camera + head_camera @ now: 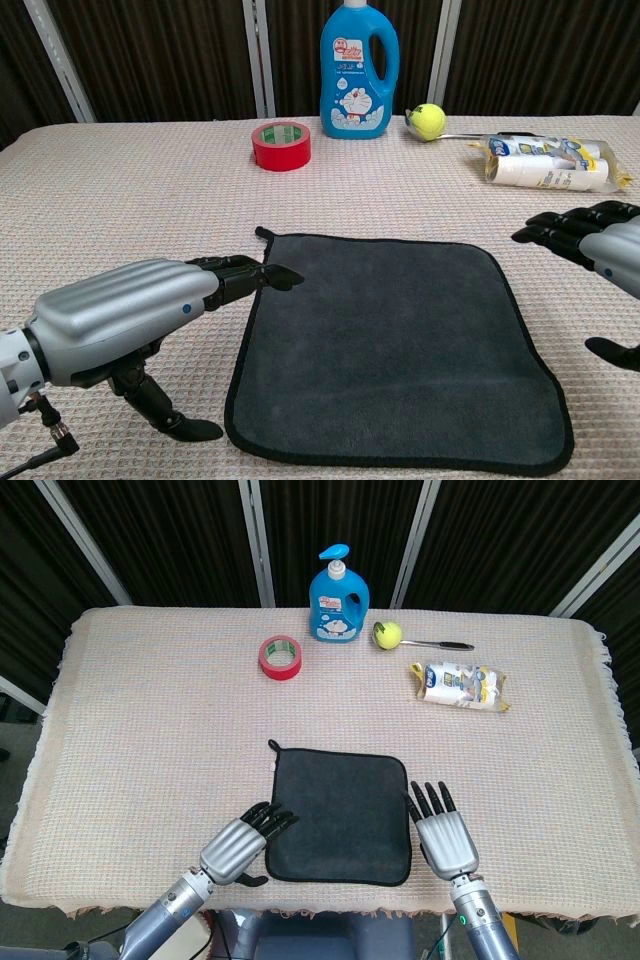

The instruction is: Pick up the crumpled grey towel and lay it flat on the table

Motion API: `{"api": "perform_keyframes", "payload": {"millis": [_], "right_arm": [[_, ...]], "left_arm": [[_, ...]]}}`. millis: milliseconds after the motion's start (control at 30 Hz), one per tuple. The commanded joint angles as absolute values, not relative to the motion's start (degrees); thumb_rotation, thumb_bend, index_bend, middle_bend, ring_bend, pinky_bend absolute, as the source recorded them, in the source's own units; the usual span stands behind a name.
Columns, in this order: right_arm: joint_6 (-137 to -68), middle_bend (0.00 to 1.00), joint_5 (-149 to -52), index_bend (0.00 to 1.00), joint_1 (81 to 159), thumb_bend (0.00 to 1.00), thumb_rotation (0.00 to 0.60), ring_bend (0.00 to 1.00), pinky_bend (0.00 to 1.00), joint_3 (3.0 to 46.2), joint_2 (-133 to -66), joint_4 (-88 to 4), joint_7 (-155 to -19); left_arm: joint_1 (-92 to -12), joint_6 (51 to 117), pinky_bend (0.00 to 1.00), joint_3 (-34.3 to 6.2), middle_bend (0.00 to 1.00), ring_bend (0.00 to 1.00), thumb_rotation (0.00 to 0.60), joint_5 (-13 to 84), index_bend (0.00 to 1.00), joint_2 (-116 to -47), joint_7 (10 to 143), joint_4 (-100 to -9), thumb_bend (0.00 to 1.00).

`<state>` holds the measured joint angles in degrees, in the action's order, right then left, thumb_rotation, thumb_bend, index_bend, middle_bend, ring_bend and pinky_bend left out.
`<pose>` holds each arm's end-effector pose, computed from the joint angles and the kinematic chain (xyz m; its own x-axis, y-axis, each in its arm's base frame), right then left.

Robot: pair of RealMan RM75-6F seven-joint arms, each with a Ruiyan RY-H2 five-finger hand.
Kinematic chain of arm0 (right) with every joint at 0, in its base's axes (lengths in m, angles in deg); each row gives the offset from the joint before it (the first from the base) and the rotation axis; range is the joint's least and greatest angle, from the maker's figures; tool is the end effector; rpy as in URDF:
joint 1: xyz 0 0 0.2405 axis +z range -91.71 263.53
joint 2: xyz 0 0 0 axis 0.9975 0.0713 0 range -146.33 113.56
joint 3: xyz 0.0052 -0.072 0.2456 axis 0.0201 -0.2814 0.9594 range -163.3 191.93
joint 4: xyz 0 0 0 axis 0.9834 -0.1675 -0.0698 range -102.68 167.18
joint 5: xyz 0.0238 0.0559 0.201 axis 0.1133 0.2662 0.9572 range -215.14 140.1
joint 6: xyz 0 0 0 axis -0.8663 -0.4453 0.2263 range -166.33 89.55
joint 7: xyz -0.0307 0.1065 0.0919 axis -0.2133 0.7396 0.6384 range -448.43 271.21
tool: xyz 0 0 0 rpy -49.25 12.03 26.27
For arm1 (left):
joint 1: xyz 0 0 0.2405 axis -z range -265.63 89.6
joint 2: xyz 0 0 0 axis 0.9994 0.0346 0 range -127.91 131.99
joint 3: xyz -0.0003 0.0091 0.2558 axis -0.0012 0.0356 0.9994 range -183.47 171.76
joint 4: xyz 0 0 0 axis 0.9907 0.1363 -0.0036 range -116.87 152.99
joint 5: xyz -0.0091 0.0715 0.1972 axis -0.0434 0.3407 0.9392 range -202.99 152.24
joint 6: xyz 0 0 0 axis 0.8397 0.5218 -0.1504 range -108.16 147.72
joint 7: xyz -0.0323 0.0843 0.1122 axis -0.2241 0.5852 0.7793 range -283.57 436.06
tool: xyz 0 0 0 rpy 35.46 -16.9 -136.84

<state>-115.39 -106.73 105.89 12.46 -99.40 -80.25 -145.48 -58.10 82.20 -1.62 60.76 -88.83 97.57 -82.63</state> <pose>-0.1814 -0.1970 0.0206 0.6833 -0.2168 0.6972 -0.7286 -0.2642 0.6319 -0.1277 0.1968 -0.0448 0.3990 0.3680 0.8399 0.7972 -0.5919 -0.1193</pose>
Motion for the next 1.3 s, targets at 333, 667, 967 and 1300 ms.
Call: {"api": "perform_keyframes", "payload": {"millis": [333, 667, 967, 1300], "right_arm": [[-114.8, 0.0, -107.5, 0.0, 105.3, 0.36, 0.6, 0.0, 0.0, 12.6, -97.0, -79.5, -139.6], [-115.1, 0.0, -110.6, 0.0, 105.3, 0.36, 0.6, 0.0, 0.0, 13.1, -97.5, -77.9, -136.3], [-115.3, 0.0, -111.0, 0.0, 105.2, 0.36, 0.6, 0.0, 0.0, 13.9, -97.3, -78.2, -135.7], [-114.5, 0.0, -111.9, 0.0, 104.8, 0.37, 0.6, 0.0, 0.0, 13.3, -96.0, -77.9, -132.8]], "left_arm": [[-58.7, 82.1, 0.06, -1.8, 0.04, 0.0, 0.6, 59.4, 0.0, -84.5, 95.9, -84.9, 0.3], [-54.2, 73.7, 0.06, -1.8, 0.03, 0.0, 0.6, 57.0, 0.0, -78.9, 99.7, -89.9, 0.72], [-52.5, 73.0, 0.06, -4.4, 0.04, 0.0, 0.6, 53.4, 0.0, -77.9, 101.9, -93.3, 0.56], [-57.4, 82.2, 0.06, -4.5, 0.04, 0.0, 0.6, 53.6, 0.0, -76.0, 99.3, -95.3, 0.15]]}}
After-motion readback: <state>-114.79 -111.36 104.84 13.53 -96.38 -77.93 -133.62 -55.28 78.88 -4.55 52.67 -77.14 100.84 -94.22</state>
